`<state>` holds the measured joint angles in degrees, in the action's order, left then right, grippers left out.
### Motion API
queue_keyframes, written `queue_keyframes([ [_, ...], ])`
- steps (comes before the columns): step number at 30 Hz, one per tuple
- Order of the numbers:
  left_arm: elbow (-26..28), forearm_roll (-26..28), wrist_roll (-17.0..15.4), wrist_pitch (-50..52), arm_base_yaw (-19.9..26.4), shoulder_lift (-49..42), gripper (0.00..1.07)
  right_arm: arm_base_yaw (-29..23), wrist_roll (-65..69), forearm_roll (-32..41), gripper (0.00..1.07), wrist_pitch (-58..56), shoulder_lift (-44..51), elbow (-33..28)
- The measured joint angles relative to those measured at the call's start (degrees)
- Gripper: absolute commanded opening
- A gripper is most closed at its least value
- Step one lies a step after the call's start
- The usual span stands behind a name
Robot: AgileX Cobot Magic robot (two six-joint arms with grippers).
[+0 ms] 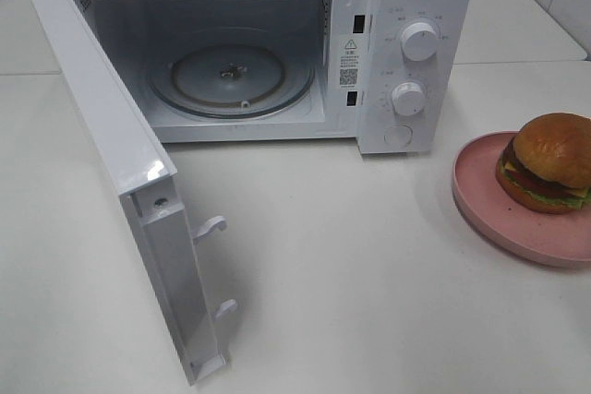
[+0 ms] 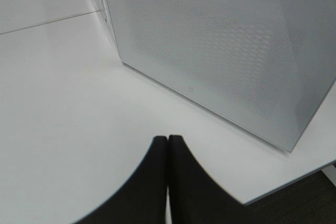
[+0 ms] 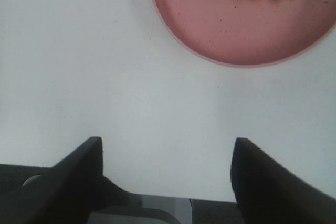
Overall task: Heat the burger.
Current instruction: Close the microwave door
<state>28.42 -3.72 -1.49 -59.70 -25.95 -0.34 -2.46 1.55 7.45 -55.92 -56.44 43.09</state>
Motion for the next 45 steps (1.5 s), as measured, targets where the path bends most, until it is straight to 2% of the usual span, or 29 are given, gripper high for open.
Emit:
queue_keyframes([
  [9,0.0,0.0,0.0,0.0,0.0,0.0,0.0,0.0,0.17,-1.32,0.67,-5.56,14.9,-7.79],
  [17,0.0,0.0,0.0,0.0,0.0,0.0,0.0,0.0,0.92,-3.55,0.67,-2.86,24.69,-13.58],
  [31,0.0,0.0,0.0,0.0,0.0,0.0,0.0,-0.17,1.09,-4.13,0.67,-2.12,39.65,-14.04],
  [35,0.0,0.0,0.0,0.0,0.0,0.0,0.0,-3.27,1.15,-4.13,0.67,-2.12,43.2,-14.04],
  [45,0.0,0.0,0.0,0.0,0.0,0.0,0.0,-6.3,2.58,-4.76,0.67,-2.18,47.38,-14.21],
])
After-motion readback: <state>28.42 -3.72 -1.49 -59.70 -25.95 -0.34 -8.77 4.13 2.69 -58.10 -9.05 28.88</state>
